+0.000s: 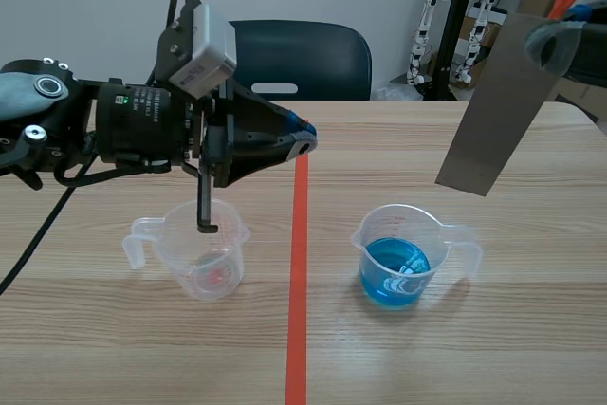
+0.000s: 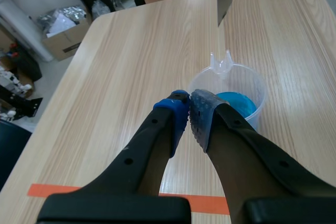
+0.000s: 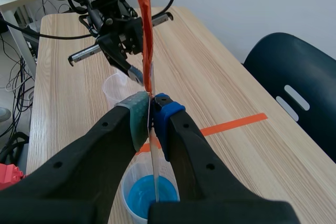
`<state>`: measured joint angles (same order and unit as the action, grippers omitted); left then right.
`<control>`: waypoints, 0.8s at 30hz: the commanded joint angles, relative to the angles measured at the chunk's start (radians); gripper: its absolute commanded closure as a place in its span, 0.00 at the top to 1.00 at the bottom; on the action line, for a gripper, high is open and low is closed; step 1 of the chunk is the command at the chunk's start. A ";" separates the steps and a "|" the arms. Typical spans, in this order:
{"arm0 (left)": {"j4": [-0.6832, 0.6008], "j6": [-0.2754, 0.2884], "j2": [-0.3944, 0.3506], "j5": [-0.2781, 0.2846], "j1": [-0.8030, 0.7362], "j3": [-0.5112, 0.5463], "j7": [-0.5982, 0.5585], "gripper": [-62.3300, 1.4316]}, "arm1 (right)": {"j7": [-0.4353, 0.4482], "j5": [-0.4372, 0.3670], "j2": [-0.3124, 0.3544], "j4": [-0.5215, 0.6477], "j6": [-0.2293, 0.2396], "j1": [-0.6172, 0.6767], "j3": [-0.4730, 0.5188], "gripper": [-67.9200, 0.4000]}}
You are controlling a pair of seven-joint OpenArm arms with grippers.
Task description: Do the redox reaction experiment. move the plate over the blue solution
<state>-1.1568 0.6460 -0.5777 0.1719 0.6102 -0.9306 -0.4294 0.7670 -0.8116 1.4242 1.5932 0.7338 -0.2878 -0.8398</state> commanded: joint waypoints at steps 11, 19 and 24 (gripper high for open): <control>0.032 0.050 0.088 0.015 0.039 -0.059 -0.014 0.11 | 0.025 -0.019 0.016 0.009 0.012 -0.025 0.010 0.02; 0.032 0.050 0.103 0.015 0.039 -0.059 0.038 0.11 | 0.026 -0.019 0.016 0.009 0.012 -0.025 0.010 0.02; 0.032 0.050 0.103 0.015 0.039 -0.059 0.038 0.11 | 0.026 -0.019 0.016 0.009 0.012 -0.025 0.010 0.02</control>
<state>-1.1061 0.6941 -0.4820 0.1730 0.6430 -1.0008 -0.3748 0.7738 -0.8116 1.4242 1.5932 0.7338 -0.2878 -0.8398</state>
